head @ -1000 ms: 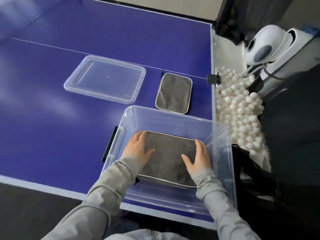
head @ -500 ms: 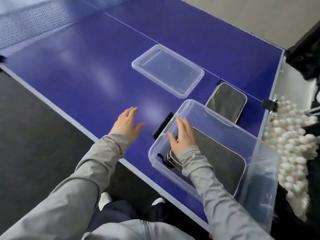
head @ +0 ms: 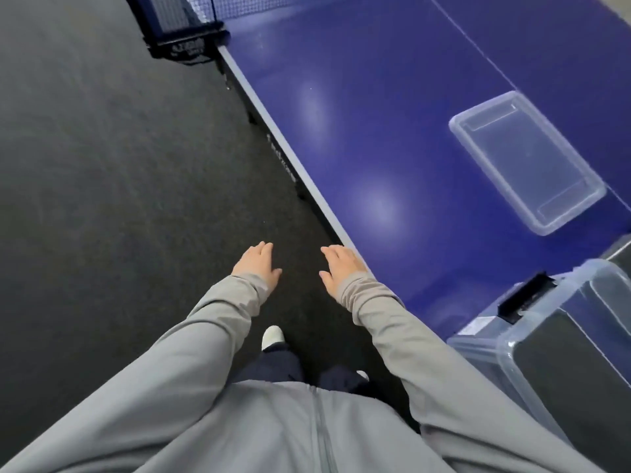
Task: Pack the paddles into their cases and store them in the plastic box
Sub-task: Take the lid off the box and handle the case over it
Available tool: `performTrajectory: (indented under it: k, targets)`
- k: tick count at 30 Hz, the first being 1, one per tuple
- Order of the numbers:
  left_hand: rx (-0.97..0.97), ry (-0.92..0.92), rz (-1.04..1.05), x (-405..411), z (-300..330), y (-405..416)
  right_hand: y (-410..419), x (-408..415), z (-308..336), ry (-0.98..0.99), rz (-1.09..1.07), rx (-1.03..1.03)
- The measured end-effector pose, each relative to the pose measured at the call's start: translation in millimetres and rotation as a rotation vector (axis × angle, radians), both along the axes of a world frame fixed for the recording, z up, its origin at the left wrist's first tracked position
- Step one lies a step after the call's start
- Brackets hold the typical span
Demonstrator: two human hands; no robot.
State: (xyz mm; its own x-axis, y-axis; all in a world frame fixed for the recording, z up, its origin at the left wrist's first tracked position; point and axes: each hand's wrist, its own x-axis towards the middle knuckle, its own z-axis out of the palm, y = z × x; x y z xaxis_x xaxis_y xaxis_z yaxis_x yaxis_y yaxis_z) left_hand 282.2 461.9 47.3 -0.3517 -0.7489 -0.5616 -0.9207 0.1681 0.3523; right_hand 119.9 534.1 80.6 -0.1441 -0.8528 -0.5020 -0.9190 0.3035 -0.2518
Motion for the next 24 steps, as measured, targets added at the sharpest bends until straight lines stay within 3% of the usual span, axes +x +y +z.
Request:
performTrajectory:
  k: [8, 19, 24]
  targets:
    - [0.125, -0.123, 0.197, 90.0, -29.8, -25.1, -55.7, 58.6, -28.4, -0.014, 0.179, 0.210]
    - [0.262, -0.272, 0.296, 122.9, -47.8, -115.3, -193.1, 73.7, -67.2, -0.019, 0.280, 0.429]
    - [0.325, -0.248, 0.393, 135.3, -43.0, -186.5, -267.8, 62.6, -69.9, -0.015, 0.248, 0.505]
